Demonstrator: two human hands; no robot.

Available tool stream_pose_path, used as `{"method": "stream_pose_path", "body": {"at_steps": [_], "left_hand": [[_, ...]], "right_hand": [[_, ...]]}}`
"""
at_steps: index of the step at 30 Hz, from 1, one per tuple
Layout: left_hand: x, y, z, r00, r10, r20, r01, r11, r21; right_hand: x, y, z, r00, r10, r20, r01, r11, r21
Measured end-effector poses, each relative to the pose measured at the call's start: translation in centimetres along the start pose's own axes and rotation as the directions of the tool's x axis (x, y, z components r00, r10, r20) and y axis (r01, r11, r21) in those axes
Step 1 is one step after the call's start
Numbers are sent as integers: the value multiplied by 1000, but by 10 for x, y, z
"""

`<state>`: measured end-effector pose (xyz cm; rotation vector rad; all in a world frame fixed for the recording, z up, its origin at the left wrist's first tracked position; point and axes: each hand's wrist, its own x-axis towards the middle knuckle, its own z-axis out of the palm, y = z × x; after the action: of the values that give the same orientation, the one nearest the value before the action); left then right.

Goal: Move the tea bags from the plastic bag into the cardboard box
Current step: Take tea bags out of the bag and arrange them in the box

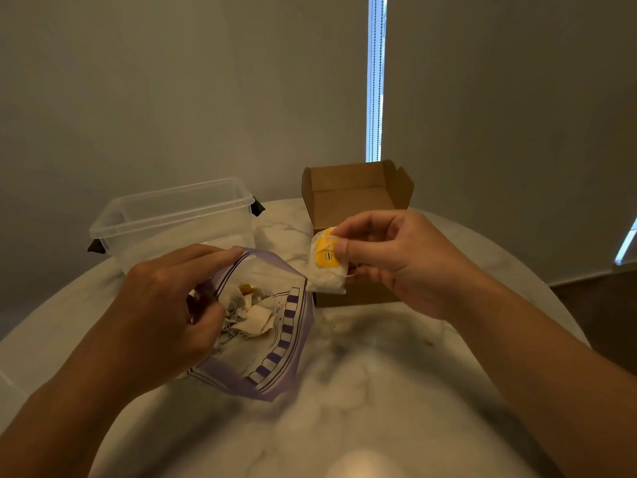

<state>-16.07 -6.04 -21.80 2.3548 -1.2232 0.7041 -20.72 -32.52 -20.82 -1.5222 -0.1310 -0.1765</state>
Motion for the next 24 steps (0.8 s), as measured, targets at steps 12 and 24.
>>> {"method": "stream_pose_path", "body": {"at_steps": [12,24], "left_hand": [[-1,-8,4,999,26,-34,-27,999,-21],[-2,-12,7,997,38,-73,-43,997,-65]], "right_hand": [[69,-8,-62,958,-151,-245,107,977,-186],[68,15,-95,885,-310,-348,100,856,-507]]}}
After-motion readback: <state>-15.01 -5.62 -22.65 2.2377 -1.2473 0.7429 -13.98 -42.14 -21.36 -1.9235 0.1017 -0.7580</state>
